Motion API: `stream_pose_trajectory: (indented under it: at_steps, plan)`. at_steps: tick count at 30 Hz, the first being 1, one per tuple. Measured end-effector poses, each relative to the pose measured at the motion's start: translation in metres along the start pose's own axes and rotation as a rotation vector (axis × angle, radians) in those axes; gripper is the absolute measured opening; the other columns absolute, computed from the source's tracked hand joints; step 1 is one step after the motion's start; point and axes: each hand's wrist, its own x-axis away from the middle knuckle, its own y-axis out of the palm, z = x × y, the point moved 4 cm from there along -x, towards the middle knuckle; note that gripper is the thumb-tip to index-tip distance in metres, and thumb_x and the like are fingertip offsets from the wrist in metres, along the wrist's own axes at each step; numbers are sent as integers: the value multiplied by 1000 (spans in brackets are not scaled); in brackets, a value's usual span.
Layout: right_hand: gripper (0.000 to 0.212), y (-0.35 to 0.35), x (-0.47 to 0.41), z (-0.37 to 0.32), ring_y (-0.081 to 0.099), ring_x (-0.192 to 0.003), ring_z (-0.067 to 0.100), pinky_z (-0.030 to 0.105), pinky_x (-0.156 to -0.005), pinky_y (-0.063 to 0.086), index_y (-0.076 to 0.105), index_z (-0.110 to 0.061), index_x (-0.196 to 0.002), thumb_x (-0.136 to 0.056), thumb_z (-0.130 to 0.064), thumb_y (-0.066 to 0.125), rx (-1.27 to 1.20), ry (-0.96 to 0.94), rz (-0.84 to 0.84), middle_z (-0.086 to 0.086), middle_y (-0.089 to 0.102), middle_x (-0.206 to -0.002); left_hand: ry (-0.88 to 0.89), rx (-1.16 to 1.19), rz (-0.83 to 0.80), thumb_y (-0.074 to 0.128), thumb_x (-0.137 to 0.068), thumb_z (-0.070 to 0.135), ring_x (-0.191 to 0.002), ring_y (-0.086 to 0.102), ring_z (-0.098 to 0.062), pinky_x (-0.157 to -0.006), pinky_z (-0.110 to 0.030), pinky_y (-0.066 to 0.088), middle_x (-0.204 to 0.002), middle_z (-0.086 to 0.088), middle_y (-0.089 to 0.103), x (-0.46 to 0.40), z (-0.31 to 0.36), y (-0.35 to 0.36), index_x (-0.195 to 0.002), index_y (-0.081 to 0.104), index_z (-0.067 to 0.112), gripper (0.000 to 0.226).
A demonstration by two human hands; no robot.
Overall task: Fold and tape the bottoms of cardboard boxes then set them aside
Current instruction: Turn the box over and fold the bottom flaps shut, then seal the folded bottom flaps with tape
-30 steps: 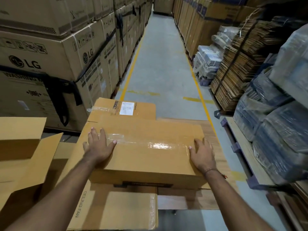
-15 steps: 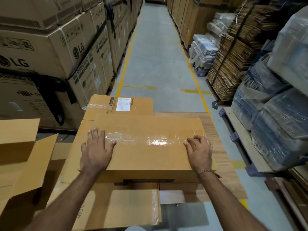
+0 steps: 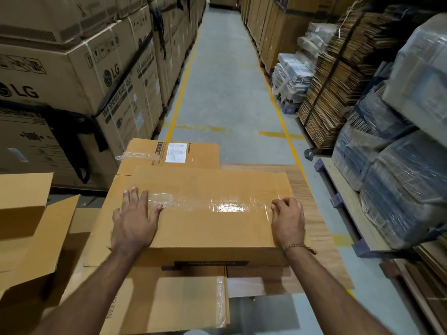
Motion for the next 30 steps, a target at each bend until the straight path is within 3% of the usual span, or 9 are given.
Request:
stream_pose_trajectory:
  at_steps: [8,10,13,24,30]
  plan:
    - [15,-8,-24,-21,55,-98,28,41,-82,46,76,-17,-93,-98,-27,66,214,62,-77,3,66,-97,3,-16,-9,22,-106,63,-159,16,-32,-115,-61,35,-171,-12,24,-2,1,0,-161,31,16,73]
    - [10,-9,-31,-27,60,-100,30,40,-82,48,76,-15,-96,-95,-17,67,269,102,-135,5,68,-99,3,-25,-19,21,-106,63,-159,16,-33,-115,-61,36,-171,-12,24,-3,0,1,-161,31,16,73]
    - [20,-9,-34,-37,66,-97,31,37,-77,58,76,-16,-101,-88,-7,65,303,160,-189,5,68,-100,-4,-43,-24,18,-105,64,-159,17,-32,-113,-61,37,-171,-11,24,-4,-1,0,-160,32,16,74]
    - [29,-7,-43,-43,66,-90,34,38,-68,52,52,-13,-109,-83,-3,62,296,137,-201,10,68,-94,7,-38,-28,16,-106,63,-160,13,-32,-116,-59,35,-172,-12,20,-2,-2,-1,-161,30,16,73]
    - [28,-11,-51,-13,65,-96,34,38,-79,54,56,-11,-109,-84,-2,65,66,288,-197,11,65,-104,13,-36,-25,17,-106,63,-160,15,-32,-114,-60,37,-172,-12,22,-2,-1,0,-160,32,16,73]
